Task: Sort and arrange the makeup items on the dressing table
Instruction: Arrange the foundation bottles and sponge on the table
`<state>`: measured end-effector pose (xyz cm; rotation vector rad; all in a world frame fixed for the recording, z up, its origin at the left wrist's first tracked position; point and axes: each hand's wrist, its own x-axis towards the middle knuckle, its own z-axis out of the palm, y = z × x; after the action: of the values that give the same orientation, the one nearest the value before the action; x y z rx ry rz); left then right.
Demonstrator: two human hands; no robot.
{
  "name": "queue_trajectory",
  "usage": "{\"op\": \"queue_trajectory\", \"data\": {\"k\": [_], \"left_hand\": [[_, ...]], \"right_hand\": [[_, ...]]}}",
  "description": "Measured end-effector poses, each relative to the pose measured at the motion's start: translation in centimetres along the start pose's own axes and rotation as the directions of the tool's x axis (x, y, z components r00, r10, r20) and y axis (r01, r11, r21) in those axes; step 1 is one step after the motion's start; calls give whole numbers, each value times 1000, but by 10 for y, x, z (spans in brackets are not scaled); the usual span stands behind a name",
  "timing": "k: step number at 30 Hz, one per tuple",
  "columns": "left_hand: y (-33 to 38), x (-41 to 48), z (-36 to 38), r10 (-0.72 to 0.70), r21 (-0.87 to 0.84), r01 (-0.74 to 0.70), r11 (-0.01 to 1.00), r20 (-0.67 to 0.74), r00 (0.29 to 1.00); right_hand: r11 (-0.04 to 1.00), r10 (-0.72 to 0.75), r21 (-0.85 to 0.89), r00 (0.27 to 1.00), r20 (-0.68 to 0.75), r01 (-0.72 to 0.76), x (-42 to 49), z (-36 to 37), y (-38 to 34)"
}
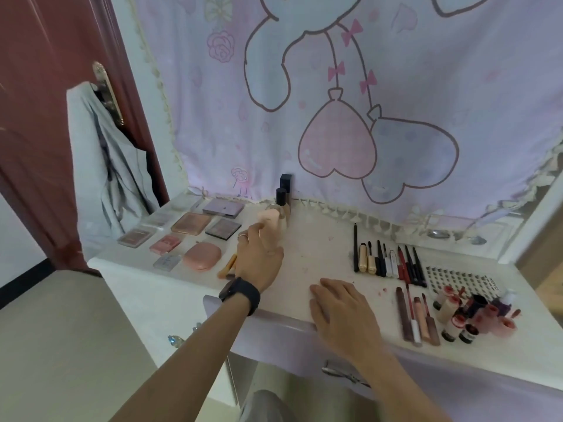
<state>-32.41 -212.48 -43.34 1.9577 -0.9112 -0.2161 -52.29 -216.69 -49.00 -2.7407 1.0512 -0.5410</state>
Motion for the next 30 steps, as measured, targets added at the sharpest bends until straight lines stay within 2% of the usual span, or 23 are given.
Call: {"op": "queue_trajectory", "data": {"k": [5,10,14,16,19,21,25,30], "left_hand": [[3,24,8,-9,-37,7,999,-43,999],[-1,36,15,-35,-158,33,987,-10,999],[-2,38,16,-77,-240,65,968,-40,996],[-3,38,15,-100,-217,91,972,-31,995],[-9,38,13,-57,-79,56,995,-13,998],[-14,37,11,-46,-70,46,996,2,999],[-16,27,3,-147,-320,161,934,67,987],[2,-1,-4,-171,-640,312,702,274,946]], "right_hand": [[1000,-5,-23,996,-87,3,-6,9,0],[999,-5,-37,994,-108,1,-5,11,-1],[1000,0,-29,994,-112,-3,-5,12,1],[999,-4,-38,994,-112,0,-5,13,1],[999,-7,-45,992,-127,1,-5,12,1],[999,-5,-40,989,-145,-1,-5,11,0],[1000,0,-25,990,-143,-3,-5,11,-1],[1000,8,-9,995,-98,-8,-5,9,0]]}}
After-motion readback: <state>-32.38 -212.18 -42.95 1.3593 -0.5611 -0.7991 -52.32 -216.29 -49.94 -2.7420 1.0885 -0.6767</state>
